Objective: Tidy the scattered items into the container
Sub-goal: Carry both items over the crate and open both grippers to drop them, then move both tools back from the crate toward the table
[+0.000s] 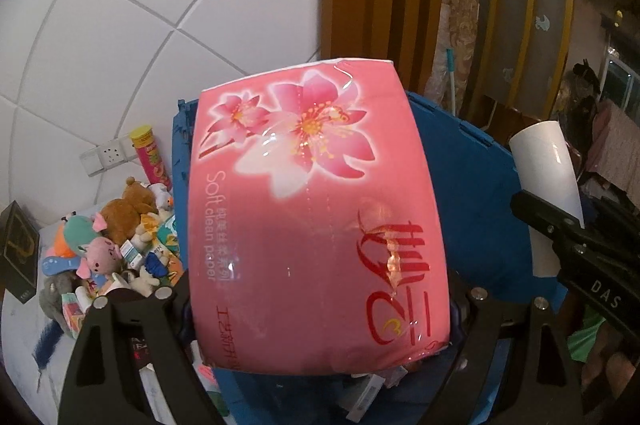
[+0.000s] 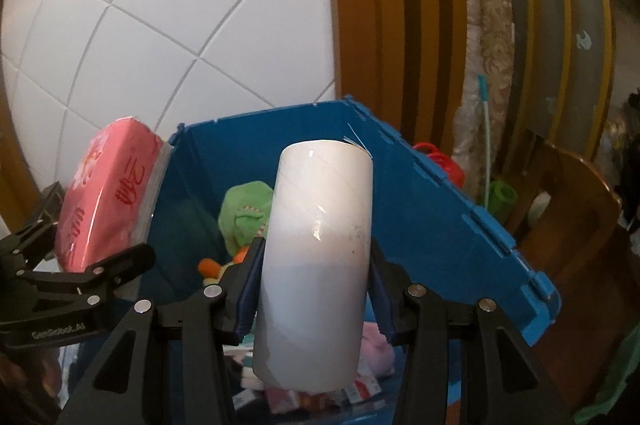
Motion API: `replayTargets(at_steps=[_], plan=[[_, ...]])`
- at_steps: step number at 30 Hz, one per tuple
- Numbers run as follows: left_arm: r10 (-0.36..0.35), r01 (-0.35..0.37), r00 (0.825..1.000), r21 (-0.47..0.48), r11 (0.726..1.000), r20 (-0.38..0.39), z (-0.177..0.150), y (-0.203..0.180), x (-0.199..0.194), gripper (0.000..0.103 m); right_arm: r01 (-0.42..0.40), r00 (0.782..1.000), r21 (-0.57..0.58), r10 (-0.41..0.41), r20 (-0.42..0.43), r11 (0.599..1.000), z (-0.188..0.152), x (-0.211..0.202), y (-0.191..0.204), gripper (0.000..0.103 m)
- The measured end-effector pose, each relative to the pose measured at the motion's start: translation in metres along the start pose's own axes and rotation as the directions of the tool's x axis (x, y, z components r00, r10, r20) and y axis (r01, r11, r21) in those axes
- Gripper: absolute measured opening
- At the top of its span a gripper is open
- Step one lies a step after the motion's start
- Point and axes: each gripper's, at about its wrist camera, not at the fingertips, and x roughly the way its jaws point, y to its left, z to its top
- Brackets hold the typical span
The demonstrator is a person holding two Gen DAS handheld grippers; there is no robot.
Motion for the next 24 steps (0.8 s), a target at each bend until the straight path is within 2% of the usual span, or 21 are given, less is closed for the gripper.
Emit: replayTargets(at_steps=[1, 2, 3, 4, 11, 16, 21, 24], plan=[[-0.002, 0.002, 1.0, -0.005, 1.0, 0.002, 0.0, -0.001, -0.001, 0.093, -0.001, 1.0, 0.003, 0.001, 0.006, 1.0, -0.001, -0.001, -0.001, 0.052], [-0.003, 0.003, 1.0, -0.011, 1.0, 0.004, 0.0, -0.002, -0.002, 0.098, 0.004, 1.0, 0.006, -0.004, 0.014, 1.0, 0.0, -0.002, -0.002, 0.073], [0.001, -0.001, 1.0, -0.019, 1.0, 0.009, 0.0, -0.002, -0.004, 0.103, 0.011, 1.0, 0.007, -0.012, 0.021, 1.0, 0.001, -0.002, -0.003, 0.089], [0.01, -0.01, 1.0, -0.028, 1.0, 0.016, 0.0, 0.001, -0.006, 0.103, 0.022, 0.999, 0.006, -0.022, 0.029, 1.0, 0.002, -0.003, -0.002, 0.102], [0.093, -0.09, 0.995, -0.086, 0.992, 0.034, -0.008, 0.028, -0.029, 0.103, 0.022, 0.999, -0.01, -0.021, 0.04, 1.0, 0.001, -0.003, 0.016, 0.103], [0.153, -0.146, 0.987, -0.124, 0.982, 0.05, -0.026, 0.059, -0.056, 0.103, -0.036, 0.998, -0.026, 0.037, 0.047, 0.999, -0.003, -0.011, 0.048, 0.103], [0.213, -0.203, 0.975, -0.146, 0.968, 0.061, -0.059, 0.096, -0.094, 0.103, -0.096, 0.992, -0.056, 0.1, 0.07, 0.994, -0.02, -0.036, 0.097, 0.103], [0.272, -0.259, 0.959, -0.15, 0.954, 0.074, -0.083, 0.118, -0.124, 0.103, -0.139, 0.987, -0.079, 0.144, 0.072, 0.987, -0.037, -0.05, 0.136, 0.103]])
